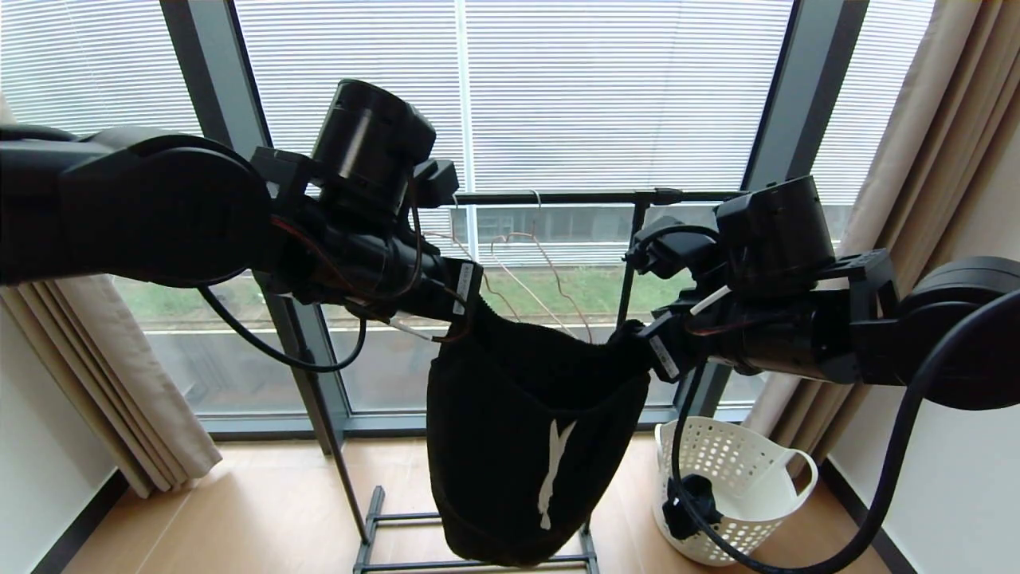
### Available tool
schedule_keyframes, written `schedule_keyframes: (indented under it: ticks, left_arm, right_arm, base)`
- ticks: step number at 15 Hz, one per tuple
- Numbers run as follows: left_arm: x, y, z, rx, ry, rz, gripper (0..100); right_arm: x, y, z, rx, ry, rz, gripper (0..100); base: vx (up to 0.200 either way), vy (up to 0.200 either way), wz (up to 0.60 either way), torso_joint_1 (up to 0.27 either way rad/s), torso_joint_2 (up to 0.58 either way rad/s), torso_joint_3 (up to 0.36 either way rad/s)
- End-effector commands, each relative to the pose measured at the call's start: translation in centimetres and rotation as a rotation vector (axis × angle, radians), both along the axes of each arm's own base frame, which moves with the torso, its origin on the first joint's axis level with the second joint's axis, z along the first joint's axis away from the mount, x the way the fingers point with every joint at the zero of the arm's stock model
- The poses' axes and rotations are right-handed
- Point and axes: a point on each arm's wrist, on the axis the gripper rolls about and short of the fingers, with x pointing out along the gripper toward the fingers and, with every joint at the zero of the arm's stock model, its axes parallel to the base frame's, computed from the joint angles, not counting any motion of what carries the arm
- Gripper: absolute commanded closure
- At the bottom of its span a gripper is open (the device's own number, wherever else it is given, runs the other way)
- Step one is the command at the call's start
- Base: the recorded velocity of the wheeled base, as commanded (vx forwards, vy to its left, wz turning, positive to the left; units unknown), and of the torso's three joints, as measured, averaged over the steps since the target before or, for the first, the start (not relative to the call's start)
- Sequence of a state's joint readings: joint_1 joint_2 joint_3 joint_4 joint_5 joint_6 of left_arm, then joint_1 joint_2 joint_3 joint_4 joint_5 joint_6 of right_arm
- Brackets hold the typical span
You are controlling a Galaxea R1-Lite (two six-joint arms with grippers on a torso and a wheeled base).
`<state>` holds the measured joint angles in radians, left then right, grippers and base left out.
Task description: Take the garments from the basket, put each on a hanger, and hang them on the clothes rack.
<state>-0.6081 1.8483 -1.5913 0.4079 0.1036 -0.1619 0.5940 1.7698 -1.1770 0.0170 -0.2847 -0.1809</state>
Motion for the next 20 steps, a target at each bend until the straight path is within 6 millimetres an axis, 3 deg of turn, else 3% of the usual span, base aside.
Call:
schedule_keyframes:
  ticks: [1,8,15,20]
  left_arm:
    - [0.6,-0.7,-0.4,0.001,0.002,-0.005,100]
    - [1.1,-1.1,0.9,-0.031,-0.040,-0.004,100]
    - [1.7,-1.3,2.0,-0.052,-0.083,0.018,100]
    - [2.7,-1.8,0.7,0.008,-0.087,0.087,100]
  right_arm:
    - [-0.2,-0.9,-1.0,-0.061,0.021,0.013,0]
    - [-1.4,-3.1,-2.3,-0.127,0.076,0.292,0]
    - [-1.6,-3.9,-4.1,0.012,0.009,0.582,0]
    - [-1.6,-4.6,-3.7,0.161,-0.001,0.747,0]
  base:
    - [0.000,0.000,0.00,0.000,0.00,0.000]
    - [0.000,0.000,0.00,0.000,0.00,0.000]
    - [0.000,0.000,0.00,0.000,0.00,0.000]
    - [0.000,0.000,0.00,0.000,0.00,0.000]
